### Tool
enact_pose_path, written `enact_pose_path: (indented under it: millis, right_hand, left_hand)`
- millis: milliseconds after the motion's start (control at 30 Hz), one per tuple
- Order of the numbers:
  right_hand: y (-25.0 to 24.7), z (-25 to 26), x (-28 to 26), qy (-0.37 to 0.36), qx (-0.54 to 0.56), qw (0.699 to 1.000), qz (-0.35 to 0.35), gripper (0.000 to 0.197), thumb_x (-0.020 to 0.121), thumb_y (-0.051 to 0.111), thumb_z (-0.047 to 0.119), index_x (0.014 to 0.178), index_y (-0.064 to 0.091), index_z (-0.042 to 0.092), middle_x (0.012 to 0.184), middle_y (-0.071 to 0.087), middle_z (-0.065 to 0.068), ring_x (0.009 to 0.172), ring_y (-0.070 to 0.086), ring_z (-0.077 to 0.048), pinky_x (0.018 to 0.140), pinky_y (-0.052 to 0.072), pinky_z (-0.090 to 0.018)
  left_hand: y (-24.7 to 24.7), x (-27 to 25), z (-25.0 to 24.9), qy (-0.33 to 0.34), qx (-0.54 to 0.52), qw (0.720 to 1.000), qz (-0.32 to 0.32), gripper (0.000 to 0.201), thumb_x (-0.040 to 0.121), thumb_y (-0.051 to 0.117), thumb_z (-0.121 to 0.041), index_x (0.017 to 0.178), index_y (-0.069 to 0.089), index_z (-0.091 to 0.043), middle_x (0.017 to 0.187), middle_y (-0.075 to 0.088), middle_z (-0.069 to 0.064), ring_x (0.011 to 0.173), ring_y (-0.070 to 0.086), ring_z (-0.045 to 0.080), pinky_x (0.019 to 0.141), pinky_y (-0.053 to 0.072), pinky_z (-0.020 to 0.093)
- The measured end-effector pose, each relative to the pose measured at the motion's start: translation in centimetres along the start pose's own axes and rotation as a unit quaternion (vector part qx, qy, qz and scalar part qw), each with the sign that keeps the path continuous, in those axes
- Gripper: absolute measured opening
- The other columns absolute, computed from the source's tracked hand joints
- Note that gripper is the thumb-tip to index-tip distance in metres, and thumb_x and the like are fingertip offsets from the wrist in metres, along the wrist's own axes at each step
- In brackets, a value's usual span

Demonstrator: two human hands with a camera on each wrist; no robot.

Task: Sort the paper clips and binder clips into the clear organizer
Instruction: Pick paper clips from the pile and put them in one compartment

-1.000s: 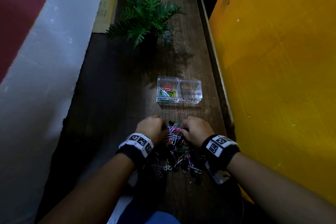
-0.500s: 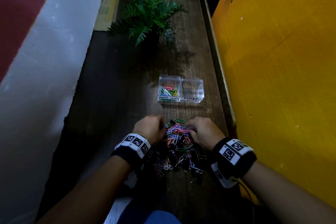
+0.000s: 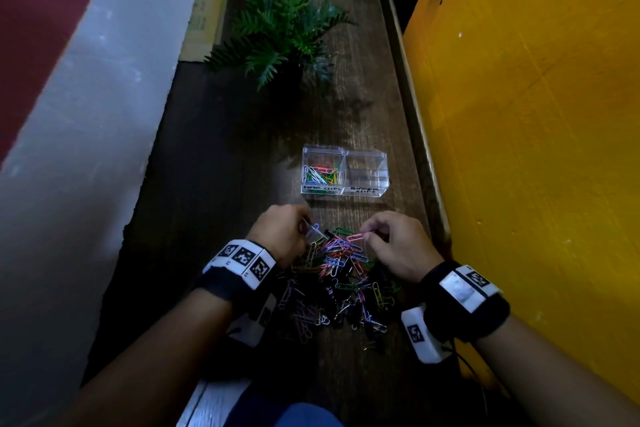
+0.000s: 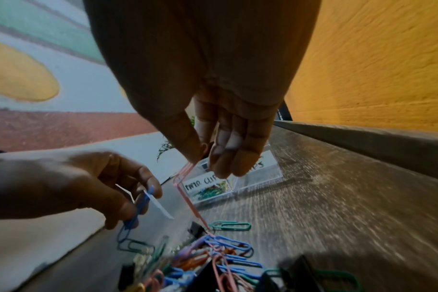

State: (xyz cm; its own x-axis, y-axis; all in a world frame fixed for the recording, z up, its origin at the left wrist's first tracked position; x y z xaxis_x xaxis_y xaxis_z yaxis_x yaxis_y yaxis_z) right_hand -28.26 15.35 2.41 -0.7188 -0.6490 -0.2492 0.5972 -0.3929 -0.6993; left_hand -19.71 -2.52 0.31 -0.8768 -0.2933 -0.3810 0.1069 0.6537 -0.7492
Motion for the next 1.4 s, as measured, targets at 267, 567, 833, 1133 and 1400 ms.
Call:
enact_pose_path:
  millis: [267, 567, 833, 1133, 1400]
  right_hand:
    - [-0.7, -0.4, -0.3, 0.022, 0.182, 0.983, -0.034, 0.006, 0.088, 0.063, 0.011, 0.088, 0.066, 0.017, 0.084, 0.071, 0.0, 0.083, 0.067, -0.016, 0.079, 0.055, -0.035]
    - [-1.6, 0.3, 0.8, 0.027, 0.23, 0.971, -0.057, 0.007, 0.088, 0.063, 0.007, 0.089, 0.065, 0.014, 0.083, 0.071, -0.002, 0.081, 0.068, -0.013, 0.08, 0.055, -0.034]
    - [-2.5, 2.9, 4.9, 0.008, 0.242, 0.967, -0.083, 0.012, 0.089, 0.062, 0.006, 0.084, 0.063, 0.017, 0.08, 0.07, -0.004, 0.078, 0.068, -0.018, 0.07, 0.056, -0.031]
    - [-1.5, 3.9, 10.7, -0.004, 0.167, 0.976, -0.137, 0.012, 0.084, 0.065, 0.015, 0.08, 0.064, 0.026, 0.075, 0.067, 0.007, 0.07, 0.063, -0.011, 0.067, 0.055, -0.032]
    - [0.9, 4.7, 13.0, 0.009, 0.018, 0.997, -0.077, 0.014, 0.086, 0.061, 0.015, 0.08, 0.064, 0.026, 0.077, 0.066, 0.007, 0.073, 0.062, -0.011, 0.067, 0.053, -0.027]
  left_hand:
    - [-4.8, 1.9, -1.8, 0.021, -0.087, 0.994, -0.07, 0.005, 0.078, 0.07, -0.021, 0.08, 0.069, -0.026, 0.081, 0.069, -0.006, 0.076, 0.064, 0.009, 0.075, 0.055, 0.027]
    - [-6.6, 7.9, -3.8, 0.026, -0.082, 0.988, -0.132, 0.008, 0.081, 0.066, -0.018, 0.089, 0.069, -0.02, 0.089, 0.068, 0.001, 0.081, 0.063, 0.016, 0.078, 0.055, 0.031]
    - [-3.5, 8.9, -2.9, 0.072, 0.088, 0.989, -0.099, 0.019, 0.082, 0.064, -0.025, 0.101, 0.067, -0.027, 0.109, 0.06, -0.002, 0.103, 0.052, 0.022, 0.084, 0.048, 0.035]
    - [-4.0, 6.2, -0.8, 0.092, 0.063, 0.974, -0.195, 0.023, 0.077, 0.061, -0.023, 0.098, 0.071, -0.026, 0.104, 0.063, -0.001, 0.098, 0.049, 0.026, 0.08, 0.045, 0.039]
    - [-0.7, 0.4, 2.8, 0.062, -0.01, 0.979, -0.195, 0.019, 0.075, 0.064, -0.014, 0.089, 0.073, -0.022, 0.091, 0.061, 0.0, 0.089, 0.051, 0.024, 0.078, 0.047, 0.038]
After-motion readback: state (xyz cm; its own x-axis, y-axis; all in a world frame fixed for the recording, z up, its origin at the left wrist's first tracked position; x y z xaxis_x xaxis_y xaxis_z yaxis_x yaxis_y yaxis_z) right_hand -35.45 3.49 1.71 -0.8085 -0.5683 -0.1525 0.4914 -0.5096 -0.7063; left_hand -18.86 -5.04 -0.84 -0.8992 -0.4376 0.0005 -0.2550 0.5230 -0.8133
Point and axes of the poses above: each hand's wrist, its own x-axis towards the middle knuckle, its own y-axis out of the palm, z = x × y, the point moved 6 cm from there along x, towards the middle knuckle
